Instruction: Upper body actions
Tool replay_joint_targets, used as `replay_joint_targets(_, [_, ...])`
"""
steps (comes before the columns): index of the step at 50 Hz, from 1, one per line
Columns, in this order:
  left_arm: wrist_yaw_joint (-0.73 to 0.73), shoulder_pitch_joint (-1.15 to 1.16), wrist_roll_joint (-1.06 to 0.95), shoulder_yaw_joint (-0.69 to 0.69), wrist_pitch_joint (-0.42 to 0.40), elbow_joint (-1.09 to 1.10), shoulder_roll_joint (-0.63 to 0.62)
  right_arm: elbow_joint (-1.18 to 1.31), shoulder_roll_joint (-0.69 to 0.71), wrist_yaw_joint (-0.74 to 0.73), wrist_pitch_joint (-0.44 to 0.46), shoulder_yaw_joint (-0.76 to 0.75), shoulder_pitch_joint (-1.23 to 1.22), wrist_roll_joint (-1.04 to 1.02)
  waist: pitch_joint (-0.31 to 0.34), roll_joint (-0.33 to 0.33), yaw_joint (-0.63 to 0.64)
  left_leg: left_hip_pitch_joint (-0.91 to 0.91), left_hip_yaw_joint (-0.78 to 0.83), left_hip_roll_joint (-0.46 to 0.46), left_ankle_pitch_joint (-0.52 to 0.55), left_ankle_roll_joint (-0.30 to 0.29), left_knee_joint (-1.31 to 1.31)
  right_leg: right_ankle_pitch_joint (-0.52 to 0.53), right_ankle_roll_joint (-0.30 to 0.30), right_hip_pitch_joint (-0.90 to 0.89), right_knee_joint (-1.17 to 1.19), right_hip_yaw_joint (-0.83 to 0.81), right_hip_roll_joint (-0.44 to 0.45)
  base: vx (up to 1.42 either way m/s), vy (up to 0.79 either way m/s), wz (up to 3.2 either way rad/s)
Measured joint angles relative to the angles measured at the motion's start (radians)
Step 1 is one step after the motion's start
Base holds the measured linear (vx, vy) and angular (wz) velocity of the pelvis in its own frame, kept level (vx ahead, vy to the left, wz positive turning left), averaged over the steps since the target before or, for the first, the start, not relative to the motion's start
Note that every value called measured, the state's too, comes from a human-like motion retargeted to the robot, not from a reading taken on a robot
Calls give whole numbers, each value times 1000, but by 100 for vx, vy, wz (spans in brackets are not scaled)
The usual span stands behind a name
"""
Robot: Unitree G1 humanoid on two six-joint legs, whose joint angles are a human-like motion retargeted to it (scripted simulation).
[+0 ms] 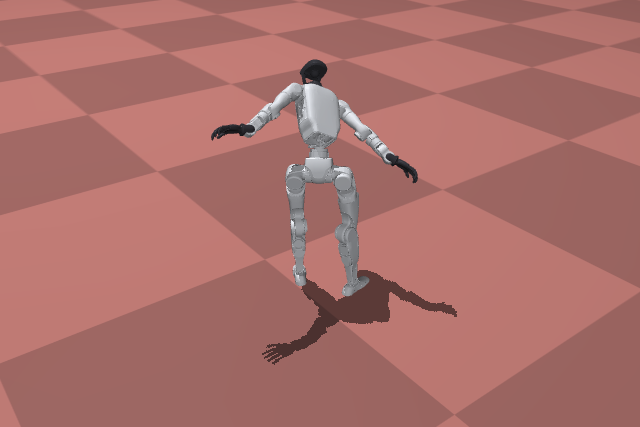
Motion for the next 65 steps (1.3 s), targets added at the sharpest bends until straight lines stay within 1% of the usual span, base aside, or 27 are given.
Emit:
replay_joint_targets(2, [-100,-22,-72,30,-11,-35,-7,12,35,-7,-20,-20,1,1,0,-86,-79,31,31,14,-18,-1,3,-1,-3,10,1,20,7,-24,11,-85])
replay_joint_targets(5, [-302,-53,-137,57,-42,-87,-26,18,55,61,-51,-41,-21,61,0,-201,-214,80,80,40,-40,-4,-2,2,-4,20,1,51,22,-31,13,-100])
replay_joint_targets(7, [-370,-73,-155,49,-31,-104,-26,24,42,113,-79,-23,-46,114,0,-275,-311,114,125,65,-53,-9,-5,7,-4,22,2,83,37,-30,19,-130])
replay_joint_targets(8, [-381,-82,-151,38,-26,-115,-22,26,32,133,-87,-13,-58,125,0,-305,-359,133,149,80,-60,-12,-5,11,-5,24,3,101,48,-30,23,-145])
replay_joint_targets(11, [-380,-112,-102,28,-20,-152,-20,31,-24,150,-99,49,-90,115,0,-373,-516,190,233,126,-82,-21,-10,21,-3,25,5,163,86,-29,36,-160])
replay_joint_targets(13, [-401,-121,-62,65,-12,-168,-11,46,-67,139,-99,114,-114,88,0,-425,-636,240,288,151,-95,-29,-13,25,-2,38,7,203,108,-17,32,-145])
replay_joint_targets(15, [-463,-151,-27,118,12,-185,2,74,-83,131,-94,146,-147,72,0,-470,-733,271,333,173,-105,-38,-16,30,-3,39,7,232,130,-22,10,-118])
replay_joint_targets(18, [-626,-231,-28,161,73,-186,-3,106,-68,169,-95,110,-156,125,0,-503,-814,294,393,197,-109,-47,-20,41,-12,22,10,280,162,-27,2,-103])
replay_joint_targets(20, [-721,-287,-55,174,102,-185,-8,120,-57,213,-100,77,-161,176,0,-517,-868,290,425,211,-107,-53,-21,51,-18,-4,10,305,180,-35,-2,-93])
replay_joint_targets(22, [-749,-334,-63,178,113,-186,-3,132,-50,239,-99,54,-164,225,0,-529,-918,283,462,223,-104,-60,-26,64,-22,-37,10,330,196,-34,7,-96])
replay_joint_targets(27, [-684,-421,-26,182,117,-175,37,164,-49,253,-114,53,-195,374,0,-556,-1065,250,543,238,-90,-71,-53,101,-23,-133,8,372,231,-33,6,-86])
replay_joint_targets(30, [-659,-470,-18,200,127,-156,45,195,-55,277,-127,71,-234,509,0,-582,-1152,223,580,242,-79,-87,-60,125,-23,-190,2,393,242,-32,10,-66])
replay_joint_targets(33, [-637,-538,-26,228,108,-131,11,217,-61,276,-155,91,-265,677,0,-583,-1194,161,594,248,-74,-88,-49,148,-21,-266,-2,406,251,-29,11,-68])
replay_joint_targets(35, [-639,-578,-34,227,92,-121,-20,222,-57,260,-195,90,-266,717,0,-572,-1197,117,601,250,-72,-85,-47,160,-23,-318,-4,415,262,-26,6,-57])
replay_joint_targets(37, [-649,-615,-37,212,94,-113,-35,230,-55,230,-207,88,-264,700,0,-571,-1200,76,609,247,-68,-88,-50,171,-22,-371,-6,426,266,-26,0,-51])
replay_joint_targets(40, [-657,-665,-36,197,101,-108,-42,241,-58,196,-199,90,-264,649,0,-584,-1215,13,622,239,-60,-92,-57,188,-19,-451,-9,439,266,-25,-1,-39])
replay_joint_targets(42, [-653,-682,-36,194,98,-111,-30,256,-71,192,-186,96,-270,655,0,-598,-1239,-29,627,237,-58,-93,-59,196,-19,-501,-12,447,269,-22,5,-23])
replay_joint_targets(44, [-641,-696,-28,194,99,-119,-9,271,-90,191,-177,104,-280,706,0,-613,-1270,-75,629,236,-55,-91,-58,198,-21,-551,-12,447,271,-19,5,-12])
replay_joint_targets(47, [-609,-715,-4,194,94,-129,17,276,-115,190,-189,119,-285,802,0,-636,-1301,-139,625,231,-56,-87,-57,201,-28,-622,-12,459,279,-10,8,-14])
replay_joint_targets(49, [-610,-728,-13,182,107,-129,29,278,-134,163,-202,131,-279,837,0,-639,-1317,-185,621,230,-55,-80,-57,206,-30,-664,-16,460,283,-3,13,-7])
replay_joint_targets(50, [-623,-735,-27,178,122,-129,33,278,-145,143,-214,136,-275,845,0,-637,-1324,-208,618,230,-54,-76,-58,209,-31,-685,-18,460,285,1,19,-5])
replay_joint_targets(51, [-666,-741,-55,186,141,-129,36,281,-156,115,-228,150,-277,844,0,-641,-1337,-223,617,227,-52,-74,-62,210,-34,-701,-19,461,287,3,22,-4])
replay_joint_targets(53, [-786,-752,-120,209,174,-128,32,283,-176,51,-254,174,-283,839,0,-636,-1358,-252,621,222,-46,-73,-74,213,-40,-732,-21,460,291,5,25,-1])
replay_joint_targets(55, [-907,-759,-196,230,216,-127,26,277,-188,1,-274,199,-295,831,0,-630,-1376,-273,625,219,-40,-72,-83,214,-44,-754,-21,462,291,4,26,4])
replay_joint_targets(57, [-947,-754,-243,253,240,-131,25,265,-190,-6,-284,223,-314,816,0,-634,-1394,-281,628,216,-40,-69,-85,214,-46,-762,-19,466,290,5,22,7])
replay_joint_targets(61, [-892,-700,-271,279,229,-157,26,261,-196,1,-294,270,-339,811,0,-631,-1402,-279,617,213,-39,-65,-78,208,-48,-744,-16,460,277,4,8,26])
replay_joint_targets(65, [-859,-616,-323,296,216,-216,-28,251,-216,-35,-320,266,-331,786,0,-583,-1359,-258,591,207,-42,-58,-67,194,-49,-700,-13,447,260,10,0,42])
